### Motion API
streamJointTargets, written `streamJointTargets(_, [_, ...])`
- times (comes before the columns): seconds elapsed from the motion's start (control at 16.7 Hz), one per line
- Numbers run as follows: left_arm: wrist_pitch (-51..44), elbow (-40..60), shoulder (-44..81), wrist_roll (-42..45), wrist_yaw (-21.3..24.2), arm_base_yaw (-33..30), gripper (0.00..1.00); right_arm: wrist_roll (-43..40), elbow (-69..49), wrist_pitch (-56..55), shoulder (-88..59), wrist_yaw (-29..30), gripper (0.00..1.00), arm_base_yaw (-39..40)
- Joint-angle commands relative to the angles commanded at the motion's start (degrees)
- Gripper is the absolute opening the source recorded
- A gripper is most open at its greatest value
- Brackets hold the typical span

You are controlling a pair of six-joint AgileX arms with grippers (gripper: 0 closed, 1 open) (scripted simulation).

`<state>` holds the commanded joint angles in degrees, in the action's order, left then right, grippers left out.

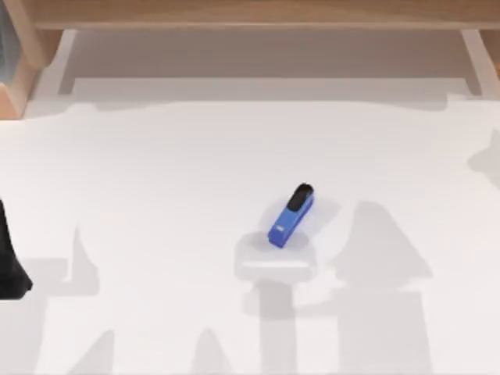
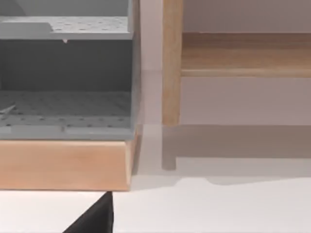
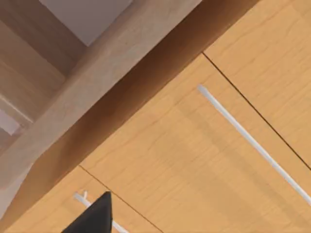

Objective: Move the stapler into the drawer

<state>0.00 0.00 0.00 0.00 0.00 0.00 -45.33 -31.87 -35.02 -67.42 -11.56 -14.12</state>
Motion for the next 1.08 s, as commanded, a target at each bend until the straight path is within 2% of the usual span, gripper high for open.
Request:
streamJointTargets(0.3, [0.0,0.0,0.0,0.0,0.0,0.0,1.00,-20.6,-13.6,-15.0,-29.7,-5.7,1.00,-5.6])
streamJointTargets(0.6, [0.0,0.0,0.0,0.0,0.0,0.0,1.00,-35.9,-24.7,-27.1,-52.6,-10.2,1.00,-9.9])
streamJointTargets(0.84, [0.0,0.0,0.0,0.0,0.0,0.0,1.00,-42.7,-30.1,-33.0,-62.5,-12.3,1.00,-11.8])
streamJointTargets(1.08, [0.0,0.0,0.0,0.0,0.0,0.0,1.00,-43.9,-31.1,-34.2,-64.4,-12.7,1.00,-12.2])
